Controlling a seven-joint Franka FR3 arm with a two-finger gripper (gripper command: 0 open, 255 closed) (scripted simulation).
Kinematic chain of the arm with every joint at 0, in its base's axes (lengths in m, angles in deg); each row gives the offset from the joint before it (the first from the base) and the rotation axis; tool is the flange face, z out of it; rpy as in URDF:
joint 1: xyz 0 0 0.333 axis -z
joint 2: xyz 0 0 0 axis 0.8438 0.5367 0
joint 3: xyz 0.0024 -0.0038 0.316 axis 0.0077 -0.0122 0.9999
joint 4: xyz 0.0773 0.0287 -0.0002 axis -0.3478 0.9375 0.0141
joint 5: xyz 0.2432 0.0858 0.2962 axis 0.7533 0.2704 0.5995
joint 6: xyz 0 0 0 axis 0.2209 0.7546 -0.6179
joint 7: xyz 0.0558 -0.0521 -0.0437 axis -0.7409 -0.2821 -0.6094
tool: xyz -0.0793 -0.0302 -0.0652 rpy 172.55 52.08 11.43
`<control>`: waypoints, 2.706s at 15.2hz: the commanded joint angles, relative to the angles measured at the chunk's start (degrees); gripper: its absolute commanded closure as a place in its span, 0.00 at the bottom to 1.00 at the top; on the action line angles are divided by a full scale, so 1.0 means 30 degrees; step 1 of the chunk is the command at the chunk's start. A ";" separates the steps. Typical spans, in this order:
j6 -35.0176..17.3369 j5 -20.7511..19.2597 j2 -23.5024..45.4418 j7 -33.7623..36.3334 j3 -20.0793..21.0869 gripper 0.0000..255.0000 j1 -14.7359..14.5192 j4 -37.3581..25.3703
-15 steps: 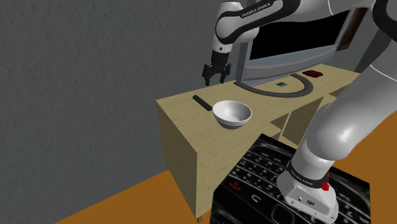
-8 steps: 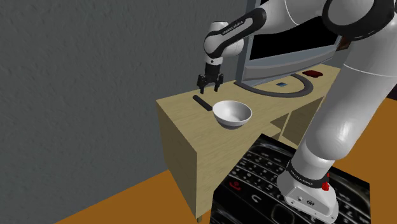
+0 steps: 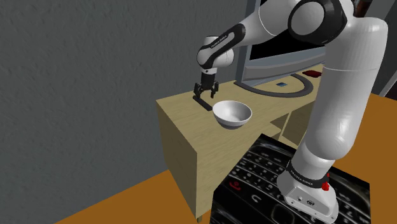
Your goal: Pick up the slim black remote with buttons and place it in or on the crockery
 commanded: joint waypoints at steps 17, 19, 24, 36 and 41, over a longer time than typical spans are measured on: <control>-0.1284 0.0271 0.0819 -0.0199 0.0094 1.00 0.0006 0.0481; -0.1254 0.0263 0.0825 -0.0167 0.0102 1.00 -0.0010 0.0442; -0.0846 0.0171 0.0530 -0.0093 0.0066 1.00 -0.0019 0.0321; 0.1903 -0.0337 -0.1044 0.0407 -0.0055 1.00 -0.0076 -0.0895; 0.3081 -0.0496 -0.1551 0.0581 -0.0081 1.00 -0.0085 -0.1579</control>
